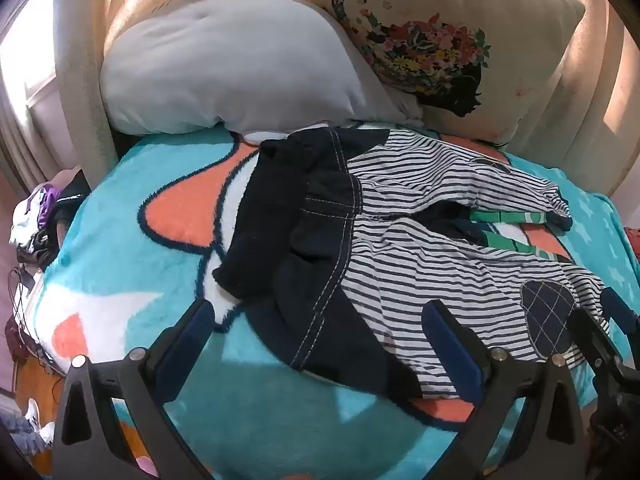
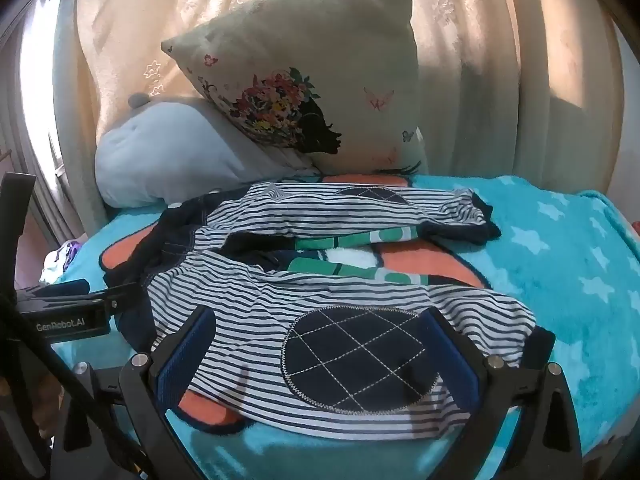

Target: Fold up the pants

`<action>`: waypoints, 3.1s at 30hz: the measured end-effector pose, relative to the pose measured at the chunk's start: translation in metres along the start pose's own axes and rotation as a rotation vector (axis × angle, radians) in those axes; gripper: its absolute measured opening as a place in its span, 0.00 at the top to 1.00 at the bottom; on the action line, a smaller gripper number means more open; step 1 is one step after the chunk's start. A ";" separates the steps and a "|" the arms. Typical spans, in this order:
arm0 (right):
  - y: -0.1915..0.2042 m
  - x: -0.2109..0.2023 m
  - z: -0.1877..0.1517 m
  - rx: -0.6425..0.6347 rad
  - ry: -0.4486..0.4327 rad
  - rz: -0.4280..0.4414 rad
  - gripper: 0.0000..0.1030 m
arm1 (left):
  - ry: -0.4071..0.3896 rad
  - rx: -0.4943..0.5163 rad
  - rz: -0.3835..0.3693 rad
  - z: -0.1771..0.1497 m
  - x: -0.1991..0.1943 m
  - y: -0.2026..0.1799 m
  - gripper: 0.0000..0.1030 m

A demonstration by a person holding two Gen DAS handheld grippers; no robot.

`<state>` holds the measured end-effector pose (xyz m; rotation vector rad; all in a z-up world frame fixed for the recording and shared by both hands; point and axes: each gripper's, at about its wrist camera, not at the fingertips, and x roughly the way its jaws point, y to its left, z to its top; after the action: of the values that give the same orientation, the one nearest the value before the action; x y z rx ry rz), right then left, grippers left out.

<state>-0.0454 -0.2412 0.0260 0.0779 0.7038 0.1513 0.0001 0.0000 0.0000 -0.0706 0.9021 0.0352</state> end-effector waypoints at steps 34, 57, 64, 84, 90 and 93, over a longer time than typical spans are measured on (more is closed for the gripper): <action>-0.051 0.024 -0.021 0.127 0.087 -0.037 0.00 | 0.059 -0.066 0.074 -0.032 0.039 0.044 0.00; -0.097 0.008 0.005 0.214 0.107 0.055 0.01 | -0.006 -0.094 -0.046 -0.001 0.007 0.057 0.00; -0.187 0.065 0.072 0.302 0.123 -0.075 0.22 | -0.050 -0.081 -0.095 0.010 -0.008 0.051 0.00; -0.230 0.072 0.068 0.386 0.212 -0.051 0.83 | -0.046 -0.049 -0.094 0.013 -0.004 0.035 0.00; -0.214 0.007 0.019 0.446 0.175 0.161 0.33 | -0.038 -0.045 -0.111 0.012 -0.003 0.033 0.00; -0.198 -0.003 -0.003 0.435 0.196 0.180 0.33 | -0.038 -0.030 -0.134 0.011 -0.005 0.024 0.00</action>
<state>-0.0269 -0.4368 0.0012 0.5502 0.9170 0.1777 0.0040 0.0252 0.0090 -0.1576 0.8574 -0.0749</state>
